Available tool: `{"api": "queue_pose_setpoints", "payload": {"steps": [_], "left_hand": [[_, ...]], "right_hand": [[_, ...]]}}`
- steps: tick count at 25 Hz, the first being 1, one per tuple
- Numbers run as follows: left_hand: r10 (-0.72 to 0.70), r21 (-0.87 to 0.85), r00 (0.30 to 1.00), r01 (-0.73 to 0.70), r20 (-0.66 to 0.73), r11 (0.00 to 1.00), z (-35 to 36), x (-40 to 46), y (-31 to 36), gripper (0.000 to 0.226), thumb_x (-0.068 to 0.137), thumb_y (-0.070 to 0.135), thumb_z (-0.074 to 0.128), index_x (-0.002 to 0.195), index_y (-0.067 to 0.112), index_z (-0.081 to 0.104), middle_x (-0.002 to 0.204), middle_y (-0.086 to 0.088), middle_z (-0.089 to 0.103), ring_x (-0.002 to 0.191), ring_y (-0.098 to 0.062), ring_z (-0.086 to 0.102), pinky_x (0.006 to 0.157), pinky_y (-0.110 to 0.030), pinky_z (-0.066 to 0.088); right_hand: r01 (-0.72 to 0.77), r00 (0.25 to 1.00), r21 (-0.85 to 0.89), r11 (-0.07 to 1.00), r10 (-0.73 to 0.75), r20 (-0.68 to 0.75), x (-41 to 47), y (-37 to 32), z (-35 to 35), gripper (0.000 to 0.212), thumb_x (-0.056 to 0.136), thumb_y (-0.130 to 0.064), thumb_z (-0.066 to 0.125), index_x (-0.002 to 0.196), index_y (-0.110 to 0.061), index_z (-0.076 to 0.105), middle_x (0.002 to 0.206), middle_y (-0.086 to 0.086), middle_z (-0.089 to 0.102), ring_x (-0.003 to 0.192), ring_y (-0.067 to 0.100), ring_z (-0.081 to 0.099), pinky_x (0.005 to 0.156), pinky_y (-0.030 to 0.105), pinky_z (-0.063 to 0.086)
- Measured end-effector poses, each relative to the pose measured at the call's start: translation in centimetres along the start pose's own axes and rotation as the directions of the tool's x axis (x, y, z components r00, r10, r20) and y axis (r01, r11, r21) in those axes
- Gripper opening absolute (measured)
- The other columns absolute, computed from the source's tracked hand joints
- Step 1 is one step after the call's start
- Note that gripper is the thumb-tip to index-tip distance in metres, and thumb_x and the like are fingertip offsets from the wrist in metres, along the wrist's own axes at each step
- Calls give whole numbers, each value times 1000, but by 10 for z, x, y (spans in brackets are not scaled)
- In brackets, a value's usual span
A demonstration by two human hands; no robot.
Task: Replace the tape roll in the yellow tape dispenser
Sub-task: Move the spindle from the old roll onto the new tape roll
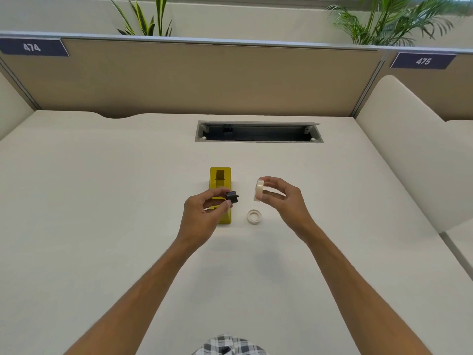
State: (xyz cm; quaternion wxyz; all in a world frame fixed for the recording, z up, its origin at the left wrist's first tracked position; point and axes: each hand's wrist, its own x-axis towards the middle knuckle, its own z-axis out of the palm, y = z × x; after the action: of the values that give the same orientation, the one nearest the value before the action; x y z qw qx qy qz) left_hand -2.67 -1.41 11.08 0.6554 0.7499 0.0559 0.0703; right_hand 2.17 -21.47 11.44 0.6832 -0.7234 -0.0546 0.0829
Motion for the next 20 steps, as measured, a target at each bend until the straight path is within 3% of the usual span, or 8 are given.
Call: {"api": "queue_pose_setpoints", "payload": {"steps": [5, 9, 13, 17, 20], "left_hand": [[15, 5, 1000, -15, 7, 1000, -1, 0, 5, 28, 85, 4, 67, 111, 13, 68, 104, -1, 74, 87, -13, 73, 84, -38, 58], [34, 28, 999, -35, 33, 999, -1, -1, 7, 29, 85, 4, 66, 112, 14, 68, 103, 0, 74, 90, -12, 72, 86, -40, 57], [46, 62, 999, -47, 23, 997, -1, -4, 6, 30, 85, 7, 68, 113, 16, 68, 105, -1, 73, 93, -13, 71, 88, -41, 57], [58, 76, 998, -60, 25, 995, -1, -5, 6, 30, 84, 8, 69, 113, 17, 69, 105, 0, 73, 95, -12, 70, 88, -40, 57], [71, 90, 997, -73, 30, 993, 0, -5, 7, 31, 84, 10, 69, 115, 14, 68, 107, -1, 73, 96, -13, 70, 88, -41, 57]], "right_hand": [[33, 993, 11, 999, -34, 114, -10, -14, 11, 40, 83, -10, 74, 121, -18, 62, 115, -3, 68, 100, 13, 70, 81, 20, 54], [78, 977, -81, 994, -60, 204, -13, -18, 16, 45, 85, -15, 73, 125, -28, 58, 121, -3, 65, 96, 16, 71, 86, 30, 56], [105, 959, -89, 990, -77, 272, -15, -22, 18, 47, 84, -7, 73, 125, -26, 58, 128, -3, 61, 97, 16, 71, 91, 30, 54], [98, 960, -116, 988, -63, 275, -18, -24, 22, 44, 82, -12, 76, 119, -28, 60, 126, -11, 61, 100, 7, 69, 82, 26, 55], [108, 973, -142, 984, -75, 220, -19, -25, 27, 28, 88, -24, 69, 116, -29, 63, 118, -17, 64, 100, 1, 66, 84, 34, 56]]}}
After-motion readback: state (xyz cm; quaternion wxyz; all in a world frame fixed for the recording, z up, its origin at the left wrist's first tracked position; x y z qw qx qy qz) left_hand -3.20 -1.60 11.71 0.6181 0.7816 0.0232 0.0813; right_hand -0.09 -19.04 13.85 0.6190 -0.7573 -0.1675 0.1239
